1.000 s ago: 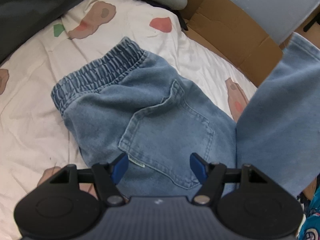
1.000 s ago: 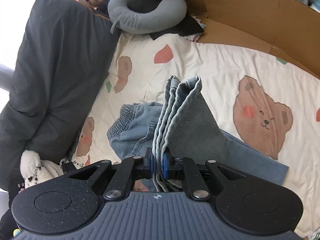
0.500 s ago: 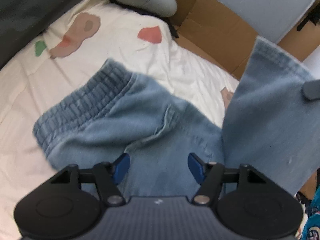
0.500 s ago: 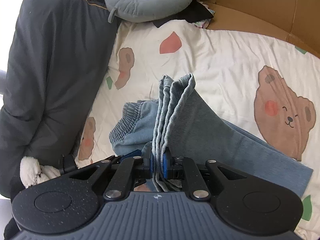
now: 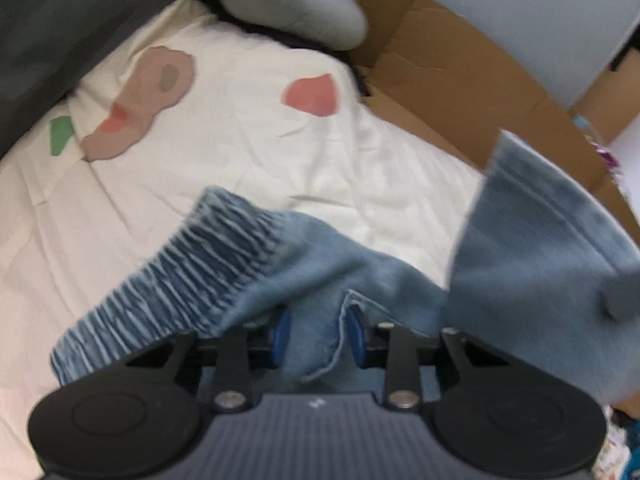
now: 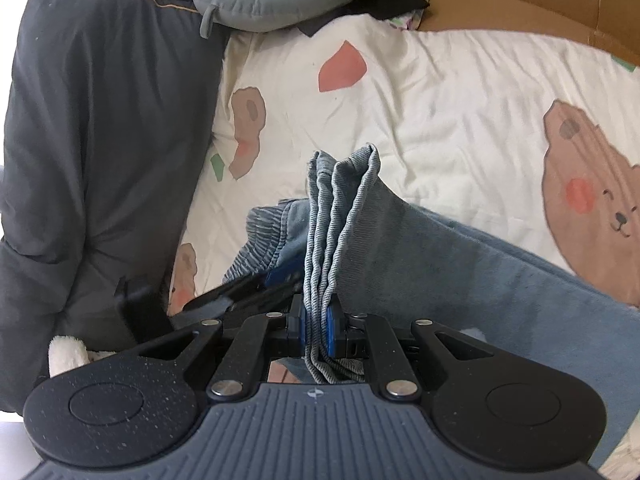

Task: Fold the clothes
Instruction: 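Carry the hem with the right gripper onto the waistband while the left gripper pins the waistband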

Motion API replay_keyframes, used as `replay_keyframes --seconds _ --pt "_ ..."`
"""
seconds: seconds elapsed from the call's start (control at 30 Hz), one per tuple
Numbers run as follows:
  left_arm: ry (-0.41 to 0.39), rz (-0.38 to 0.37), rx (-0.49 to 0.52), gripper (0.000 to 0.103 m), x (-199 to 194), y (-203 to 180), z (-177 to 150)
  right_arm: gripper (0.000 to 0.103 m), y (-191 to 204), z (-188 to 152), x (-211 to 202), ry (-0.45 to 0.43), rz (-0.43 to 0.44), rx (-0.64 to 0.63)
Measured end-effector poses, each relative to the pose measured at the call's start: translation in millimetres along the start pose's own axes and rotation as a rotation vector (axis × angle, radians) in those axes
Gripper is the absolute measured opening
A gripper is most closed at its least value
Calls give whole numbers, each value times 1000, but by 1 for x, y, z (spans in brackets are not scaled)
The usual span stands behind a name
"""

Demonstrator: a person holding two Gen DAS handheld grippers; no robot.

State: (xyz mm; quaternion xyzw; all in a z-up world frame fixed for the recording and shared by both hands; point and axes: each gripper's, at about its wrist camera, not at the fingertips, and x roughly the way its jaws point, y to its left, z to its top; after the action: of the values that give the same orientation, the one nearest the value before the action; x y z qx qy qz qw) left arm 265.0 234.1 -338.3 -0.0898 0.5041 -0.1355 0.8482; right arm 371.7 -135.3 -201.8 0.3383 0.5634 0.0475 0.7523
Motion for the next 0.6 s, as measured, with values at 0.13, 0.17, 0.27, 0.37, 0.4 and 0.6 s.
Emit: replay_keyframes --seconds 0.13,0.17,0.27,0.37,0.4,0.6 --pt "26 82 27 3 22 5 7 8 1 -3 7 5 12 6" --pt "38 81 16 3 27 8 10 8 1 -3 8 5 12 9" --pt "74 69 -35 3 37 16 22 8 3 -4 11 3 12 12" --pt "100 80 -36 3 35 11 31 8 4 -6 14 1 12 14" --pt "100 74 -34 4 32 10 32 8 5 -6 15 0 12 15" --pt "48 -9 -18 45 -10 7 14 8 7 -10 30 -6 18 31"
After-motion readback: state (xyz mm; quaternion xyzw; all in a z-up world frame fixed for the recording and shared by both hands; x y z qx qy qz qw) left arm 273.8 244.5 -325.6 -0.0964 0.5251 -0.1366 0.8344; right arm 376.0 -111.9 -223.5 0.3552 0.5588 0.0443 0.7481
